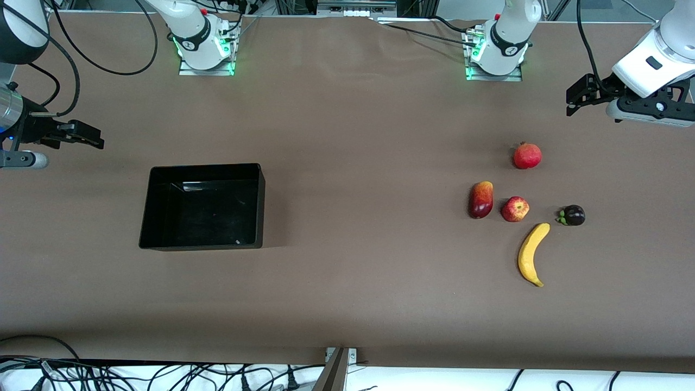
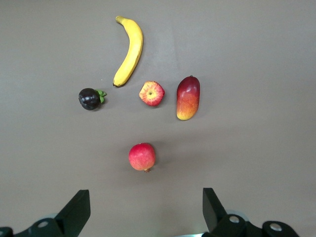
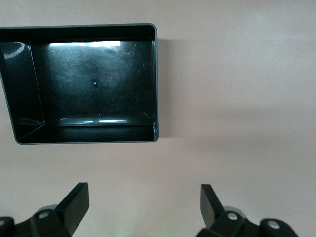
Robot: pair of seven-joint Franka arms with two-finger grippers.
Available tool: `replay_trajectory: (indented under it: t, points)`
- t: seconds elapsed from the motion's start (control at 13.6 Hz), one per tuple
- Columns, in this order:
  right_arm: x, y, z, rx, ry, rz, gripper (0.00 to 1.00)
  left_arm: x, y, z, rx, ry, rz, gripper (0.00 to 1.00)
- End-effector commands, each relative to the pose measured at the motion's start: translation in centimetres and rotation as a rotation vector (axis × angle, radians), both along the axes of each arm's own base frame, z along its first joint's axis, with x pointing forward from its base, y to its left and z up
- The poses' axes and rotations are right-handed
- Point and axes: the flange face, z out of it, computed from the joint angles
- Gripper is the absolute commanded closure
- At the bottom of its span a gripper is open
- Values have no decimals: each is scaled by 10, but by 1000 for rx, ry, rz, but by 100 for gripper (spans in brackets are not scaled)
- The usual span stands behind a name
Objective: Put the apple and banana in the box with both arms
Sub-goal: 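Move the right gripper down to the black box's wall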
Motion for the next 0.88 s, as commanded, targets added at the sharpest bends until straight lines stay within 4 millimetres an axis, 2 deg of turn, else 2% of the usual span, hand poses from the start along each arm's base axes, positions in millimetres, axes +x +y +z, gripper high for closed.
replay_trajectory:
  t: [0.0,0.59,0.81]
  points:
    - [-1,-3,2,-9,8,-24,0,0,-2,5,1,3,3,0]
    - [0,-5,2,-26,7,-18,0,0,-2,5,1,3,3,0]
    - [4,-7,-5,-24,13,-25,0,0,-2,6,1,2,3,0]
